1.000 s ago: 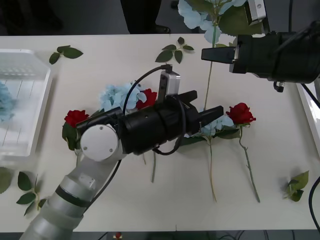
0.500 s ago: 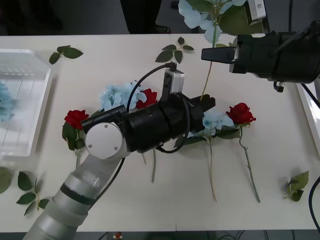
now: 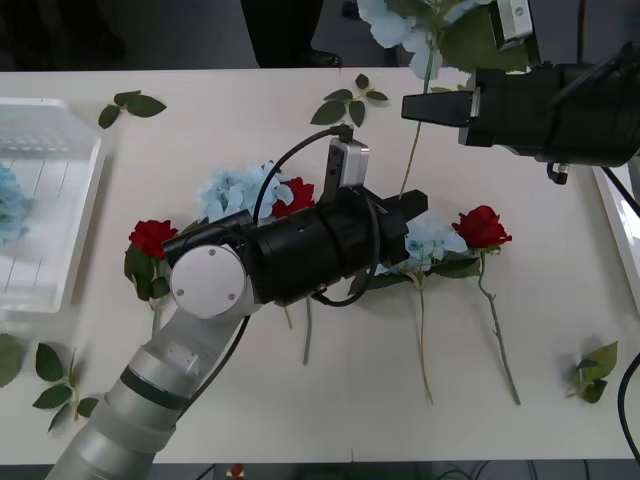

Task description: Place the red flowers into the right box and the blue flowers into the left box. If a person shows an open palm, hand one flower to the person first, then continue sorting.

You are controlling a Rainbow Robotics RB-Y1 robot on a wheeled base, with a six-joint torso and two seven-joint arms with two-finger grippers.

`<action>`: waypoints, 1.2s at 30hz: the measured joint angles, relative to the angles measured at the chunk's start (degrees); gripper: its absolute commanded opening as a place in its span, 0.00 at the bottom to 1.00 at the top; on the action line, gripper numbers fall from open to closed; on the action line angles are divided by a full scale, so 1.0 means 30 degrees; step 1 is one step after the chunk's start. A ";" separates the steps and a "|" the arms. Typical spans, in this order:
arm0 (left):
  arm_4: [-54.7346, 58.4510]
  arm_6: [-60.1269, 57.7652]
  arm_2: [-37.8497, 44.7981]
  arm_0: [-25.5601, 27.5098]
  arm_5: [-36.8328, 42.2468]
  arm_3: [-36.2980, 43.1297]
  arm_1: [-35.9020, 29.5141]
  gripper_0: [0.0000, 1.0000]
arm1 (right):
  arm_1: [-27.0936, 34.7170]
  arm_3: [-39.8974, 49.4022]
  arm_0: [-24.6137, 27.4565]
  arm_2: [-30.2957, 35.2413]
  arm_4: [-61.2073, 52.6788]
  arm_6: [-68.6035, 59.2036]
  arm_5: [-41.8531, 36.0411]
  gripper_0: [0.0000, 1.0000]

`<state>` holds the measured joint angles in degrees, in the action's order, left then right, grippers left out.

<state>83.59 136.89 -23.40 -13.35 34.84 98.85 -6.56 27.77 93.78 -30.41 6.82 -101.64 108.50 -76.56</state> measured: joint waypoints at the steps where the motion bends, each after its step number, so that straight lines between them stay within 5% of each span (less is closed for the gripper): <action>1: 0.0000 -0.0007 0.0002 0.0000 0.0000 0.0000 0.0000 0.00 | 0.0000 0.0000 0.0000 0.0000 -0.0055 0.0000 0.0000 1.00; 10: -0.0031 -0.1205 0.1403 0.0000 0.0900 0.0486 -0.0293 0.00 | 0.0000 0.0000 0.0000 0.0000 -0.0430 0.0000 0.0000 1.00; 17: -0.3267 -0.6882 0.4281 0.0000 0.4029 0.2559 -0.2004 0.00 | 0.0095 0.0001 0.0000 0.0151 -0.0296 0.0001 -0.0364 1.00; 28: -0.7963 -1.3321 1.3120 0.0000 1.2401 0.4995 -0.4890 0.00 | 0.0605 0.0052 0.0000 0.4467 0.7110 0.0000 -0.7941 1.00; 36: -1.2623 -1.3173 1.8476 0.0003 1.6854 0.5105 -0.7126 0.00 | 0.1047 0.0185 0.0000 0.3716 1.3020 -0.0800 -1.0244 1.00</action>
<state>45.72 97.37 32.02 -13.34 85.41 114.16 -27.94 30.91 94.33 -30.41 17.97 -62.58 106.10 -107.29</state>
